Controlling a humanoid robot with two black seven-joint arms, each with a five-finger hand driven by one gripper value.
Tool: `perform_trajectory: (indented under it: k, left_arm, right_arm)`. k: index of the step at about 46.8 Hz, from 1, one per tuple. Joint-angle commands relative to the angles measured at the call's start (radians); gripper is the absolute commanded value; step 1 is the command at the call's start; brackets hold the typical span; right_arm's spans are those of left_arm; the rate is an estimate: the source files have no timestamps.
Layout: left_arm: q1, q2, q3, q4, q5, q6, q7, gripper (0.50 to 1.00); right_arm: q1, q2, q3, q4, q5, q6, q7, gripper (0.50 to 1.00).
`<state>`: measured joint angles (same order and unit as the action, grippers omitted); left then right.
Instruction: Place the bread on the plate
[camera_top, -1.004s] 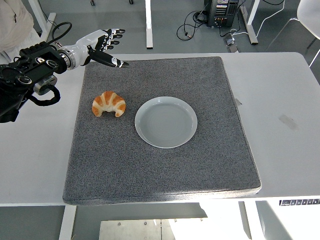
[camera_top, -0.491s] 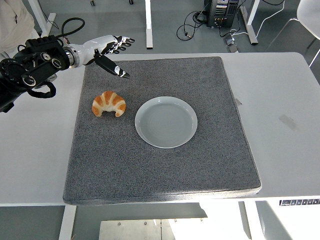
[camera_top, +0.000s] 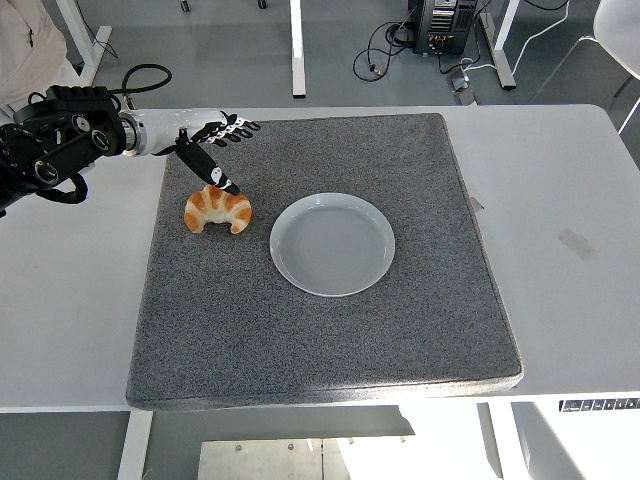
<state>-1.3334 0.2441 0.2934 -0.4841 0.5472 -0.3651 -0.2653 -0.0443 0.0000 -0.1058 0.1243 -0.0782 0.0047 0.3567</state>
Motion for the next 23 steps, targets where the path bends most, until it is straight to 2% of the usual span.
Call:
perform_trajectory:
  k: [1, 8, 16, 23]
  left_arm:
    - [0.006, 0.001, 0.001, -0.001, 0.010, 0.000, 0.000, 0.889]
    - [0.010, 0.026, 0.000, -0.016, 0.036, -0.006, -0.002, 0.880]
    - [0.008, 0.096, 0.000, -0.125, 0.039, -0.018, 0.003, 0.880]
    - [0.013, 0.124, 0.001, -0.189, 0.046, -0.014, 0.006, 0.881]
  right_arm:
    - [0.001, 0.000, 0.000, 0.000, 0.000, 0.000, 0.001, 1.000]
    - [0.001, 0.000, 0.000, 0.000, 0.000, 0.000, 0.001, 1.000]
    - [0.001, 0.000, 0.000, 0.002, 0.000, 0.000, 0.001, 1.000]
    - [0.001, 0.000, 0.000, 0.002, 0.000, 0.000, 0.001, 1.000]
